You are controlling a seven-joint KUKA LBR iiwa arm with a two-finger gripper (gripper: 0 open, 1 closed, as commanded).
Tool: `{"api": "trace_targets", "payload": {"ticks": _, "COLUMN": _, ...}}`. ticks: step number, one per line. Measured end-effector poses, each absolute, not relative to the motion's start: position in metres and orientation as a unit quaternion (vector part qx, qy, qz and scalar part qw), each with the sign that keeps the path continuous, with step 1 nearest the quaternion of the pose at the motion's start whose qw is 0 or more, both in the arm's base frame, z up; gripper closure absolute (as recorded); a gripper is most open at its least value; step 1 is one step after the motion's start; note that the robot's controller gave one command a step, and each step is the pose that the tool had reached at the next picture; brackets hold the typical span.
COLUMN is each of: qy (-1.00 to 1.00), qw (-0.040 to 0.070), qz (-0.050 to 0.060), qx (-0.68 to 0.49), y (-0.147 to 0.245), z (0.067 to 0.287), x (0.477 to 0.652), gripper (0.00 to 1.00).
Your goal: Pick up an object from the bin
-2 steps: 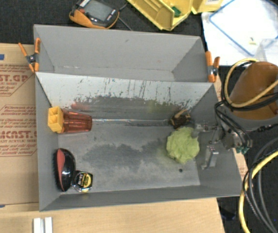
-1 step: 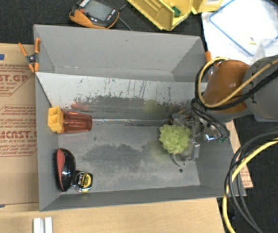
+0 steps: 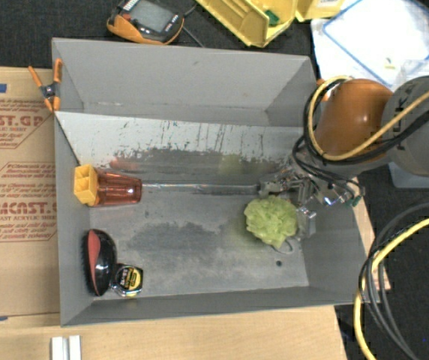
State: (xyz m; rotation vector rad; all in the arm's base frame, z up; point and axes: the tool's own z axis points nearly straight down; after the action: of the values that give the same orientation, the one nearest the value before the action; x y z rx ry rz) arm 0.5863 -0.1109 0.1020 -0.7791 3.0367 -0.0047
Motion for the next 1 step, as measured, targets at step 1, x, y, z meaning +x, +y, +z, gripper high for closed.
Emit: {"api": "trace_targets", "payload": {"ticks": 1, "qy": 0.968, "qw": 0.002, "qz": -0.001, "qx": -0.252, "y": -0.1223, "z": 0.0997, "x": 0.5667, "gripper": 0.00}}
